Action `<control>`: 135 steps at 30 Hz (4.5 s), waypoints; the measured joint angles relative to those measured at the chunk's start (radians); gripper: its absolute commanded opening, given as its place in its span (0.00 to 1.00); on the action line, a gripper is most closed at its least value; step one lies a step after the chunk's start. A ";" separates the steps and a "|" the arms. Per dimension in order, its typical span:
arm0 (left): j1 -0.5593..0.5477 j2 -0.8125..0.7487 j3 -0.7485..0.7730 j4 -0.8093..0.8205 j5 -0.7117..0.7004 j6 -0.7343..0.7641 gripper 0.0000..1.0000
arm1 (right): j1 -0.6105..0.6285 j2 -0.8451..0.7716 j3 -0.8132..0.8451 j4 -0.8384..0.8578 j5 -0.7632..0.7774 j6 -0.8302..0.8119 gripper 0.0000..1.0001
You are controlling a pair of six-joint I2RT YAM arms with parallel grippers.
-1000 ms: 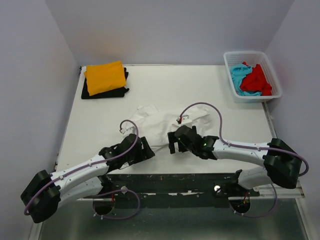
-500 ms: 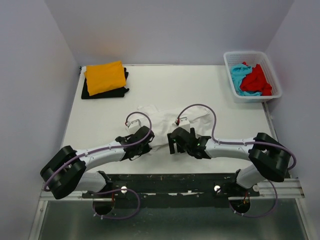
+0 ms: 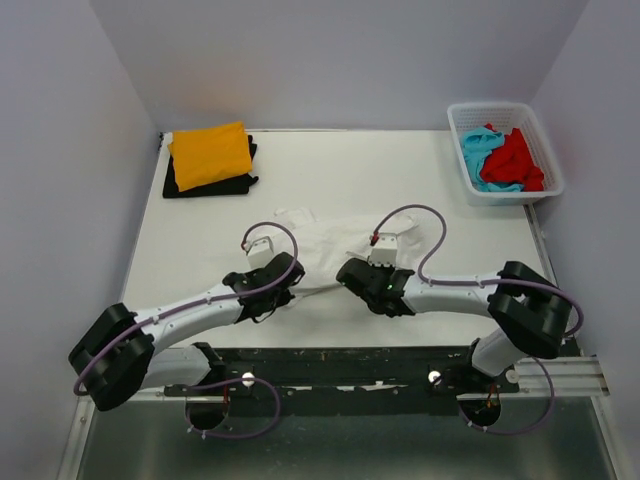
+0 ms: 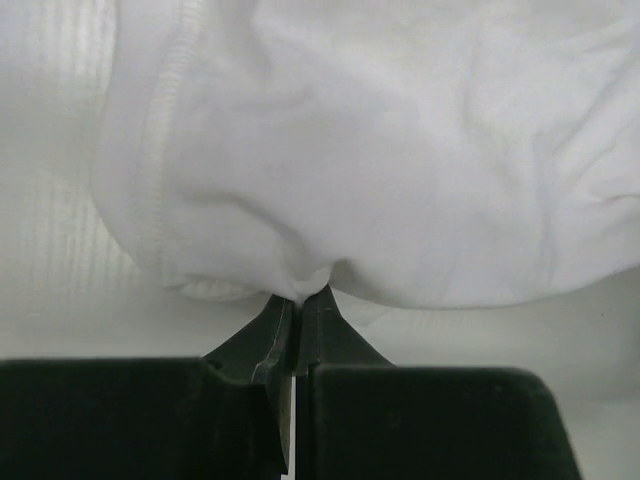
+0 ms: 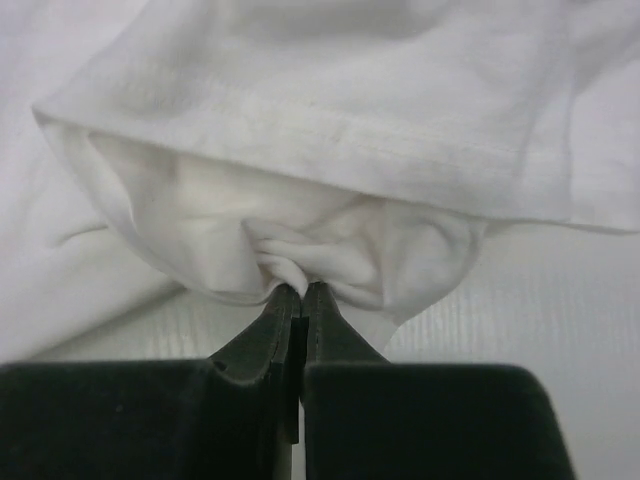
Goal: Fold and stack the t-shirts
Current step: Flatten out the tshirt
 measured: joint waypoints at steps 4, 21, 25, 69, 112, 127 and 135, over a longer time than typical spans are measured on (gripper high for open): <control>0.000 -0.113 0.000 -0.067 -0.064 0.000 0.00 | -0.035 -0.106 -0.023 -0.057 0.038 0.049 0.01; 0.141 -0.483 0.437 -0.259 -0.299 0.229 0.00 | -0.407 -0.560 0.288 -0.021 0.049 -0.235 0.01; 0.151 -0.573 0.553 -0.260 -0.342 0.338 0.00 | -0.410 -0.581 0.420 -0.024 0.109 -0.314 0.01; 0.647 -0.205 0.375 -0.312 0.301 0.645 0.65 | -0.654 -0.354 0.343 -0.295 -0.041 -0.455 0.17; 0.251 0.154 0.145 0.032 0.417 0.281 0.99 | -0.656 -0.216 -0.112 0.235 -0.605 -0.289 1.00; 0.385 0.528 0.572 -0.024 0.416 0.434 0.99 | -0.657 -0.044 -0.021 0.294 -0.333 -0.227 1.00; 0.314 0.112 0.320 -0.061 0.344 0.392 0.98 | -0.660 -0.376 -0.117 0.303 -0.237 -0.122 1.00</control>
